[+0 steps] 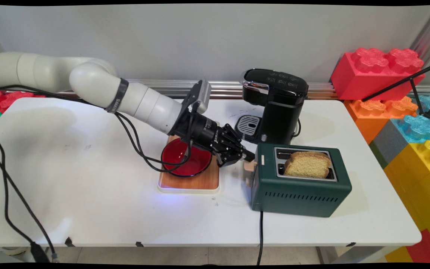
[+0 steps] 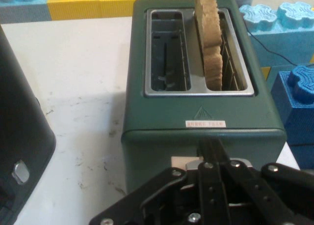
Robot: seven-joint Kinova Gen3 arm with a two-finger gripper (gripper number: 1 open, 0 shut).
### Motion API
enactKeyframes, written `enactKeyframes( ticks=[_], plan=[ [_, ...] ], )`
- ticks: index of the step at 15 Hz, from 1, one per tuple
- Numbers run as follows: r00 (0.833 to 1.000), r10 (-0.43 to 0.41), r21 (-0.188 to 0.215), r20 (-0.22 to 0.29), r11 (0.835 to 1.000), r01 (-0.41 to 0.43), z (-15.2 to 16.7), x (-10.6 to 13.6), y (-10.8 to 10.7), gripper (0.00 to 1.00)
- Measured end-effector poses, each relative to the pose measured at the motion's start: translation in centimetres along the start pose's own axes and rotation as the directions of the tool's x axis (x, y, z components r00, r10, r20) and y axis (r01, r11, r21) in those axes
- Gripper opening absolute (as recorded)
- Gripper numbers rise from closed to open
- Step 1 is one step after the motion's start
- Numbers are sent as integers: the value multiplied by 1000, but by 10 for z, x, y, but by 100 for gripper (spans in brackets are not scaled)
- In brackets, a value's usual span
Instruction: Press the toaster switch
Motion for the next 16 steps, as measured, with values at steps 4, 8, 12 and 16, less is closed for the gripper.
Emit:
enactKeyframes(
  ticks=[4, 8, 12, 16],
  plan=[
    [1000, -4, 1, 2, 1000, 4, 5, -6, 0, 0],
    [1000, -7, 5, 6, 1000, 7, 11, -12, -1, 0],
    [1000, -9, 6, 14, 1000, 9, 13, -18, -1, 0],
    [1000, -13, 6, 25, 1000, 13, 16, -26, -1, 0]
  ],
)
